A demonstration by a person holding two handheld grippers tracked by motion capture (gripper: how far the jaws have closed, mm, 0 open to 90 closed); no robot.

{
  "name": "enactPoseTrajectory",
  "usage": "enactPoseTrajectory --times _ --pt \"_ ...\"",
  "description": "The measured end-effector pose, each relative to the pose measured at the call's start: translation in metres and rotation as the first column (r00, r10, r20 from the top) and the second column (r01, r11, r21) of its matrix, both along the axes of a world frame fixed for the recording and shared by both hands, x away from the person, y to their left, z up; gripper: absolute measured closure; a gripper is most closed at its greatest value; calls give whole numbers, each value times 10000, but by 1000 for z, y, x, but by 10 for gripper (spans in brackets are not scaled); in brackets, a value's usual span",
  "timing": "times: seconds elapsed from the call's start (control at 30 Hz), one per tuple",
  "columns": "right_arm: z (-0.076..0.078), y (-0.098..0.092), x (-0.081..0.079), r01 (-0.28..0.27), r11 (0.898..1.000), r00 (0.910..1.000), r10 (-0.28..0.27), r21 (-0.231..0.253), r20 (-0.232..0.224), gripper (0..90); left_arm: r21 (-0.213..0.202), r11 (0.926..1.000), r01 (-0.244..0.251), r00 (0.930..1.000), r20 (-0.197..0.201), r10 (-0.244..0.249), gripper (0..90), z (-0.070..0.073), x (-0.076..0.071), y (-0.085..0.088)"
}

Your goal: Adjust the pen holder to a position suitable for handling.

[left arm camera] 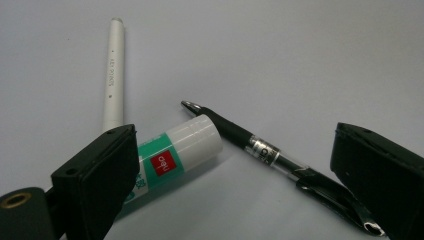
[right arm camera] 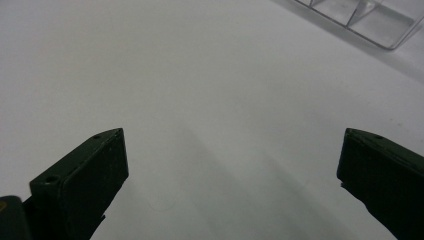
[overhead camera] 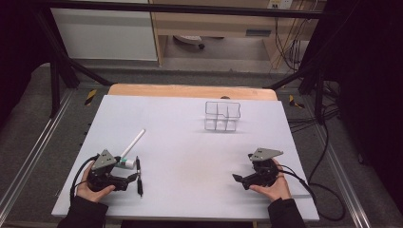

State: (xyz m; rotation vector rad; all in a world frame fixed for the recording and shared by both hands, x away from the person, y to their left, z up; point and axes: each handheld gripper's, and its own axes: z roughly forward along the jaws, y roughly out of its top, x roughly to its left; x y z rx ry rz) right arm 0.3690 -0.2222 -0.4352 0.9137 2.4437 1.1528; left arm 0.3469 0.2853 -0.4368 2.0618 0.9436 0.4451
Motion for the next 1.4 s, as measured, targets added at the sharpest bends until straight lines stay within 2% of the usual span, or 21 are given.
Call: enactPoseTrajectory --times 0.5,0.57,0.7,0.9,1.23,1.4 --pt "20 22 15 -176 9980 9973 219 -608 703 11 -10 10000 3 10000 27 -3 53 0 0 0" --pt "25 27 19 -197 9956 9966 269 -912 784 10 5 10000 11 10000 44 -11 53 1 0 0" --pt "29 34 26 -232 9923 9945 353 -1216 981 14 -13 10000 5 10000 57 -4 54 1 0 0" --pt "35 40 34 -255 9849 9906 479 -1709 1283 23 -31 10000 -36 10000 72 36 54 1 0 1" --pt "46 55 56 -245 9630 9807 753 -2683 1805 35 -26 10000 -2 10000 52 2 54 1 0 1" --pt "49 62 66 -224 9529 9780 837 -3026 1912 45 -14 10000 23 10000 59 -23 54 1 0 0"
